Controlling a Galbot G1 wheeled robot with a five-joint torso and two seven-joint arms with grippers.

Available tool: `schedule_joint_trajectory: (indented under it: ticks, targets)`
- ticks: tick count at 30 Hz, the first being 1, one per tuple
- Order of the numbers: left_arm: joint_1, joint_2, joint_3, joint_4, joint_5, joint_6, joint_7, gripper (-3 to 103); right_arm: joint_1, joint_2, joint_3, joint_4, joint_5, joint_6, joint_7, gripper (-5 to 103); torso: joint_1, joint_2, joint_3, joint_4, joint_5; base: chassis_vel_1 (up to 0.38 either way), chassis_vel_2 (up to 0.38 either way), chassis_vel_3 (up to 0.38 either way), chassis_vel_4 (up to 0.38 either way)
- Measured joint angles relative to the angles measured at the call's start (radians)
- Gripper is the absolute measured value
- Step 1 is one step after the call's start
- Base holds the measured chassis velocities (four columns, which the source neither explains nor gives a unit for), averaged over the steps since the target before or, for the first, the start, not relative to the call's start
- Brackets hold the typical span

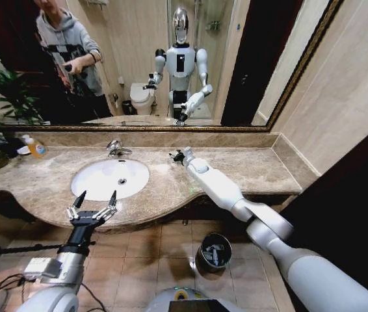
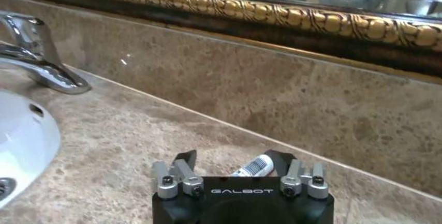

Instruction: Pick up the trash from the sink and place it in the trash bin.

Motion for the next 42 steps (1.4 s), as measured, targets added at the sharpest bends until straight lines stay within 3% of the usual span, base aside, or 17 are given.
schedule_joint_trajectory:
  ticks: [2,5,8,12,14,15,17,19,24,29,33,42]
  targets:
    - [0.0,0.0,0.0,0.0,0.0,0.0,0.0,100,-0.003,0.0,0.0,0.0,-0.002,0.0,0.001,77,0.0,0.0,0.0,0.0,0.0,0.0,0.0,0.0,0.0]
    - [0.0,0.0,0.0,0.0,0.0,0.0,0.0,100,-0.013,-0.004,0.0,-0.001,-0.009,0.001,0.003,91,0.0,0.0,0.0,-0.0001,0.0001,0.0,0.0,0.0,0.0]
    - [0.0,0.0,0.0,0.0,0.0,0.0,0.0,100,-0.017,-0.004,0.001,-0.005,-0.01,0.001,0.002,94,0.0,0.0,0.0,-0.0001,0.0001,0.0,0.0,0.0,0.0]
    - [0.0,0.0,0.0,0.0,0.0,0.0,0.0,100,-0.023,-0.004,0.001,-0.008,-0.013,0.001,-0.004,82,0.0,0.0,0.0,0.0,0.0001,0.0,0.0,0.0,0.0]
    - [0.0,0.0,0.0,0.0,0.0,0.0,0.0,100,-0.023,-0.002,0.001,-0.013,-0.015,0.001,-0.014,71,0.0,0.0,0.0,-0.0001,0.0001,0.0,0.0,0.0,0.0]
    - [0.0,0.0,0.0,0.0,0.0,0.0,0.0,100,-0.023,-0.002,0.001,-0.013,-0.015,0.001,-0.014,71,0.0,0.0,0.0,-0.0001,0.0001,0.0,0.0,0.0,0.0]
    - [0.0,0.0,0.0,0.0,0.0,0.0,0.0,100,-0.023,-0.002,0.001,-0.017,-0.018,0.001,-0.021,60,0.0,0.0,0.0,0.0,0.0002,0.0,0.0,0.0,0.0]
    - [0.0,0.0,0.0,0.0,0.0,0.0,0.0,100,-0.023,-0.002,0.002,-0.018,-0.019,0.001,-0.022,60,0.0,0.0,0.0,0.0,0.0001,0.0,0.0,0.0,0.0]
    - [0.0,0.0,0.0,0.0,0.0,0.0,0.0,100,-0.027,-0.009,0.004,-0.015,-0.02,0.001,-0.024,33,0.0,0.0,0.0,0.0,0.0002,0.0,0.0,0.0,0.0]
    - [0.0,0.0,0.0,0.0,0.0,0.0,0.0,100,-0.027,-0.015,0.006,-0.005,-0.02,0.001,-0.024,22,0.0,0.0,0.0,0.0,0.0002,0.0,0.0,0.0,0.0]
    - [0.0,0.0,0.0,0.0,0.0,0.0,0.0,100,-0.028,-0.022,0.006,0.006,-0.02,0.0,-0.025,3,0.0,0.0,0.0,0.0,0.0002,0.0,0.0,0.0,0.0]
    - [0.0,0.0,0.0,0.0,0.0,0.0,0.0,100,-0.04,-0.044,0.01,0.048,-0.014,-0.009,-0.021,0,0.0,0.0,0.0,0.0,0.0002,0.0,0.0,0.0,0.0]
